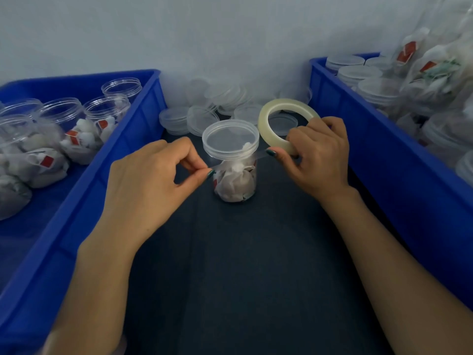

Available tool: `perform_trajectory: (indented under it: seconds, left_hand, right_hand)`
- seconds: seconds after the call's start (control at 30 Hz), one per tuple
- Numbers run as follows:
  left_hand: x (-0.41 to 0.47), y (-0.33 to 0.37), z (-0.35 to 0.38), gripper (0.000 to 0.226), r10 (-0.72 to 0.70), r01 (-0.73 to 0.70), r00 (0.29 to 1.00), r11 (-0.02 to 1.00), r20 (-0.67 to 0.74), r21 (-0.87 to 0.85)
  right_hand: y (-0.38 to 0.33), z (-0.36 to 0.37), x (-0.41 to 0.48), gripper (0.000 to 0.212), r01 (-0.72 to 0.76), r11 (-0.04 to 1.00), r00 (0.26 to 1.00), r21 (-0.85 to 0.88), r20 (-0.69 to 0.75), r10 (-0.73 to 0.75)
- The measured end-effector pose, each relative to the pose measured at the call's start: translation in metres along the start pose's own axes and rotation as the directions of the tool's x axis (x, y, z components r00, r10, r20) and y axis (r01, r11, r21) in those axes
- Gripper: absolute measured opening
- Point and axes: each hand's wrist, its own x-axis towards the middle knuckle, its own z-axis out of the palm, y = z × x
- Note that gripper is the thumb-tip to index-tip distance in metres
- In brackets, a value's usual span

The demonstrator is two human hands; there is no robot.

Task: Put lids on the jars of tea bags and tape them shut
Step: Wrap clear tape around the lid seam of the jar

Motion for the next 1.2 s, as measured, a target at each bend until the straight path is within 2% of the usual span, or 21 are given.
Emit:
perform_trajectory:
  seconds: [0.37, 0.5, 0.77, 1.03, 1.2]
  left_hand:
    - [-0.003, -0.001, 0.001, 0.01, 0.007, -0.008, 1.0, 0.998, -0.024, -0.06]
    - [-0.002, 0.0, 0.0, 0.01, 0.031, -0.032, 0.999, 0.999, -0.031, -0.025]
    - [0.005, -0.004, 0.006, 0.011, -0.008, 0.008, 1.0, 1.0, 0.003, 0.023]
    - [0.006, -0.009, 0.012, 0.008, -0.053, 0.053, 0.999, 0.998, 0.009, -0.044]
    - [0.008, -0.004, 0.013, 0.026, -0.084, 0.086, 0.996, 0.995, 0.033, -0.056]
  right_hand:
    - [0.0, -0.005, 0.002, 0.055, 0.015, 0.999, 0.999, 0.05, -0.04, -0.013]
    - [-0.001, -0.005, 0.002, 0.054, 0.012, 0.999, 0.999, 0.038, -0.039, -0.011]
    - [-0.004, -0.002, 0.001, 0.053, -0.021, 1.0, 1.0, 0.0, -0.005, 0.021]
    - [-0.007, -0.002, 0.0, 0.052, -0.058, 0.997, 0.998, 0.056, 0.015, 0.057]
    - [-0.008, -0.001, 0.001, 0.05, -0.072, 0.995, 0.997, 0.073, 0.022, 0.071]
